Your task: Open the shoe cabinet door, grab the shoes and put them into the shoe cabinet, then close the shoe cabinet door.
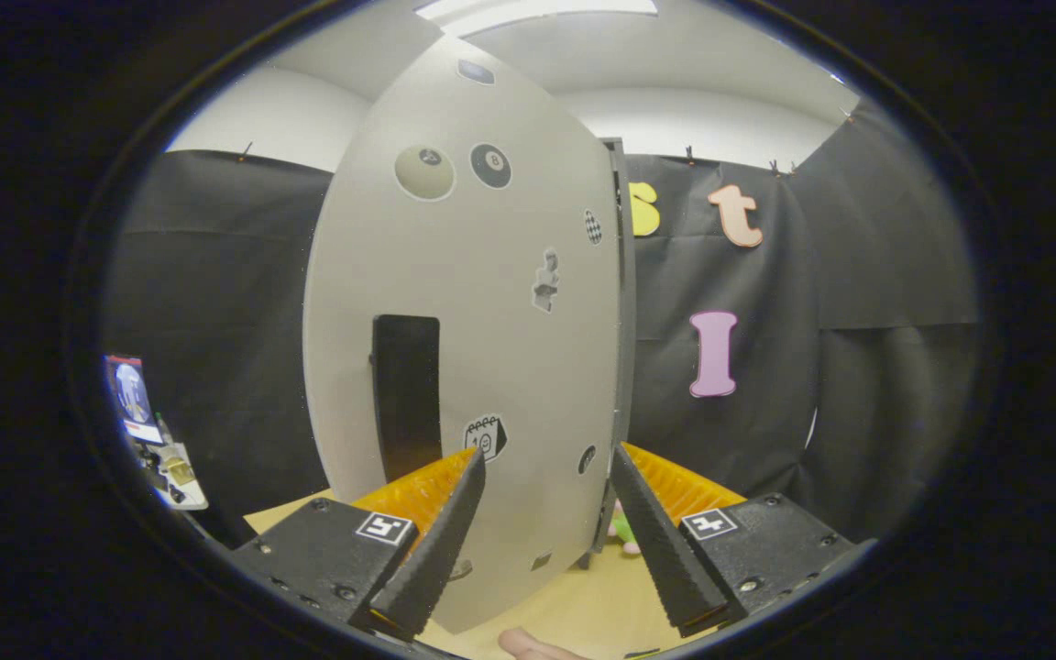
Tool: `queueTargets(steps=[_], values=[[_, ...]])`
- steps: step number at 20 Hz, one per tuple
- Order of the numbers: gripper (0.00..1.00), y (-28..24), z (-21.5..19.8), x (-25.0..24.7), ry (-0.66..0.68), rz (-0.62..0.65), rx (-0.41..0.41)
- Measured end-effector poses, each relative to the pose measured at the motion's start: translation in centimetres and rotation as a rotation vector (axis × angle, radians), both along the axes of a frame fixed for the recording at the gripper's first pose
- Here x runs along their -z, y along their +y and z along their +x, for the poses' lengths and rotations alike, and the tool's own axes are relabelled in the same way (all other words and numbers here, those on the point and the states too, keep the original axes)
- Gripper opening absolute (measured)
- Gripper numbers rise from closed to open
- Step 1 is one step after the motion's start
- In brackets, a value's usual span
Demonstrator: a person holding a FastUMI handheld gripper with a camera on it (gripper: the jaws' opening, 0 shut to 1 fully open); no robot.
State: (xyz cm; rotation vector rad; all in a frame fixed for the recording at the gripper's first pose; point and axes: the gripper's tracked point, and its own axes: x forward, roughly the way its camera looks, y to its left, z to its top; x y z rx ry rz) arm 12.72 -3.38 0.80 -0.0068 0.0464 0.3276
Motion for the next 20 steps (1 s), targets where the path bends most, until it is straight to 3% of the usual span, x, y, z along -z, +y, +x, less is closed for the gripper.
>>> queueTargets(steps=[7, 14, 20], values=[[0.92, 5.9, 2.4, 0.1, 0.025, -0.006, -0.051], [0.93, 13.6, 5.8, 0.4, 0.081, 0.043, -0.019], [0.94, 16.5, 5.3, 1.5, 0.115, 0.087, -0.016]])
